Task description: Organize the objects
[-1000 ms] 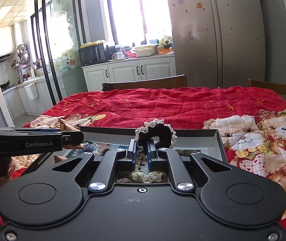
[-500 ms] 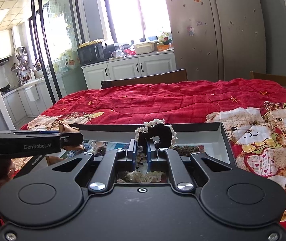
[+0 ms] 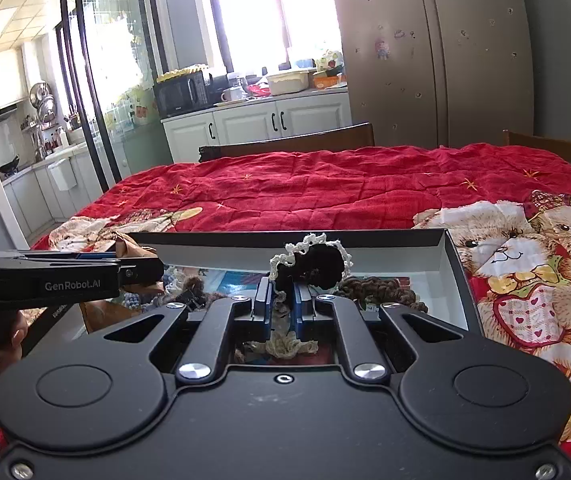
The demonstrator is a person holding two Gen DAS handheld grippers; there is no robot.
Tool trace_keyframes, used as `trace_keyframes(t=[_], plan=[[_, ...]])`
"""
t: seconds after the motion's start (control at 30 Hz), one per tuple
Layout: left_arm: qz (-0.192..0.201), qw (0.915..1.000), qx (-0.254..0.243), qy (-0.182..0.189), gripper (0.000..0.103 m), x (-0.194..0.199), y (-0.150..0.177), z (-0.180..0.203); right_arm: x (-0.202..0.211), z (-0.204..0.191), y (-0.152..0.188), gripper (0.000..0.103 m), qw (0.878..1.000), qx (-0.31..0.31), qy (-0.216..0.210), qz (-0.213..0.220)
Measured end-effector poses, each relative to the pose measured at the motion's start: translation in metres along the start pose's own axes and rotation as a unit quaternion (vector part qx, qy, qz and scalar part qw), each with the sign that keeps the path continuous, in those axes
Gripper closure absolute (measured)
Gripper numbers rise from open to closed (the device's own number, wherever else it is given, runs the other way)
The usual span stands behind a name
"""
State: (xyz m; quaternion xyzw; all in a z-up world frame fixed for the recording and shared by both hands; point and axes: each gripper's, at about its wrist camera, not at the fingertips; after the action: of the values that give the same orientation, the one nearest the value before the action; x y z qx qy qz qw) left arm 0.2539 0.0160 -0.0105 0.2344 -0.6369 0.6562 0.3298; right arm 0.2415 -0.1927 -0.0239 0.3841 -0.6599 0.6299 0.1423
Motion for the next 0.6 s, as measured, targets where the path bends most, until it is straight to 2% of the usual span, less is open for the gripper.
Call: trace_keyframes(t=[0.6], plan=[[-0.023,0.9996,-0.015,-0.011,0.063,-0.0074,0.0032,0.0037,-0.0047,0.0001,0.0039,0.092,0.999,-0.001,0.012,-0.036]])
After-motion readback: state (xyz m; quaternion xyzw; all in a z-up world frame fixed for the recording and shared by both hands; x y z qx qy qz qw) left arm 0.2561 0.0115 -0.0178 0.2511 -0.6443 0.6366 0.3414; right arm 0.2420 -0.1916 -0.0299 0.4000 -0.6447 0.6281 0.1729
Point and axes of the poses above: each gripper's, at about its wrist camera, not at the fingertips, and x roughly against the way its jaws point, z to its right, y to its underside, and after that the axes turned 14 degrees about -z, right-handed
